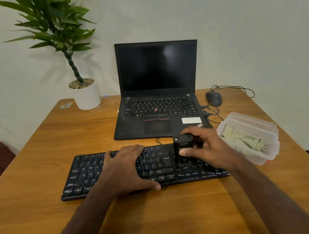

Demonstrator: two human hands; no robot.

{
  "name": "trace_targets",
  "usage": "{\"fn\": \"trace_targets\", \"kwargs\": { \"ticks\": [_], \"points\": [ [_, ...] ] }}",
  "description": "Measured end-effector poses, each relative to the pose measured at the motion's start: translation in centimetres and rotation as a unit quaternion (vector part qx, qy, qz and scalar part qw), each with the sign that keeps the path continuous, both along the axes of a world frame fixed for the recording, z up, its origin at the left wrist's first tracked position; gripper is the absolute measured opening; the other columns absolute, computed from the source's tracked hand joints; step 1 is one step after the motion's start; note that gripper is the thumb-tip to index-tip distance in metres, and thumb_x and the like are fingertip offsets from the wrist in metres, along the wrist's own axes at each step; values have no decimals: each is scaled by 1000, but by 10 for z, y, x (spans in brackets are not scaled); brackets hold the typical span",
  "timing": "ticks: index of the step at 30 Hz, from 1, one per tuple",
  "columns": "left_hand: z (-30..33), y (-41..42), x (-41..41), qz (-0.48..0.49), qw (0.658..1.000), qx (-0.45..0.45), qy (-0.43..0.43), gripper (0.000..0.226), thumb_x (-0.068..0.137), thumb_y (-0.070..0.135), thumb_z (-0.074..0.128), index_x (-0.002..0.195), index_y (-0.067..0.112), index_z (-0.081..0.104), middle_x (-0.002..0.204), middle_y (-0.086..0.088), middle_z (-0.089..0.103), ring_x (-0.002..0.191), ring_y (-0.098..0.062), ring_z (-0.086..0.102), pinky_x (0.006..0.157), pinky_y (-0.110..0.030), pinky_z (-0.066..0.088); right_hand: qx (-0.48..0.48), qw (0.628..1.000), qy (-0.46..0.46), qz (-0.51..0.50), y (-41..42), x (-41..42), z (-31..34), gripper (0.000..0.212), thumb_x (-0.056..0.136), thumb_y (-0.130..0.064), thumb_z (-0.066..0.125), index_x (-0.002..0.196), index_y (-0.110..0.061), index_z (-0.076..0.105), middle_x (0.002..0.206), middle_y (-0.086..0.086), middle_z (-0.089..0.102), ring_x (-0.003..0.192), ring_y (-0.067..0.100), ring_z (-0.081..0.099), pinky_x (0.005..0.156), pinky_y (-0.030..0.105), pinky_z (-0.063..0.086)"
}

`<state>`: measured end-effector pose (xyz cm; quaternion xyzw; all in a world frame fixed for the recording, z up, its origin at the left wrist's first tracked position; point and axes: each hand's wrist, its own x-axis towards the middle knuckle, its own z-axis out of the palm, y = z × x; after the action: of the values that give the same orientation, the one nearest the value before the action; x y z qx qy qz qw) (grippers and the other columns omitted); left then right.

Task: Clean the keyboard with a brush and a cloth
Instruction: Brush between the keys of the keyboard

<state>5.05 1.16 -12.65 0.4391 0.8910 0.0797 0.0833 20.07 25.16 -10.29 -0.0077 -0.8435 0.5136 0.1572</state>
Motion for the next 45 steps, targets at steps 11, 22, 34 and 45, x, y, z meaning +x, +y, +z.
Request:
{"fn": "trace_targets", "kwargs": {
  "ticks": [11, 22, 34, 45],
  "points": [
    [-2, -2, -4, -7, 1000, -5, 0, 140, 42, 106, 42, 157, 32, 13, 164, 13, 18, 149, -7, 15, 120, -60, 5, -14, 999, -19, -21, 25, 17, 4, 34, 79, -20, 80, 111, -18, 68, 98, -3, 71, 91, 18, 70, 75, 28, 56],
    [-3, -4, -1, 0, 1000, 8, -4, 139, 43, 105, 44, 157, 33, 14, 164, 13, 18, 149, -6, 14, 120, -60, 2, -26, 1000, 8, 6, -20, -13, 4, 35, 80, -9, 82, 105, -27, 66, 95, -10, 70, 87, 3, 68, 70, 16, 54],
    [-5, -4, -4, -6, 1000, 17, -2, 141, 40, 107, 41, 157, 32, 16, 164, 12, 20, 149, -7, 16, 120, -60, 4, 3, 999, -36, -6, 27, 14, 9, 35, 79, -19, 82, 112, -20, 69, 104, -2, 72, 98, 18, 70, 83, 33, 57],
    [-3, -2, -4, -5, 1000, -3, 2, 142, 38, 109, 36, 157, 33, 14, 163, 13, 19, 148, -8, 17, 120, -60, 4, -19, 1000, -14, -14, 0, -7, 3, 38, 79, -20, 84, 114, -24, 69, 101, 2, 71, 93, 25, 69, 79, 40, 61]
  ]
}}
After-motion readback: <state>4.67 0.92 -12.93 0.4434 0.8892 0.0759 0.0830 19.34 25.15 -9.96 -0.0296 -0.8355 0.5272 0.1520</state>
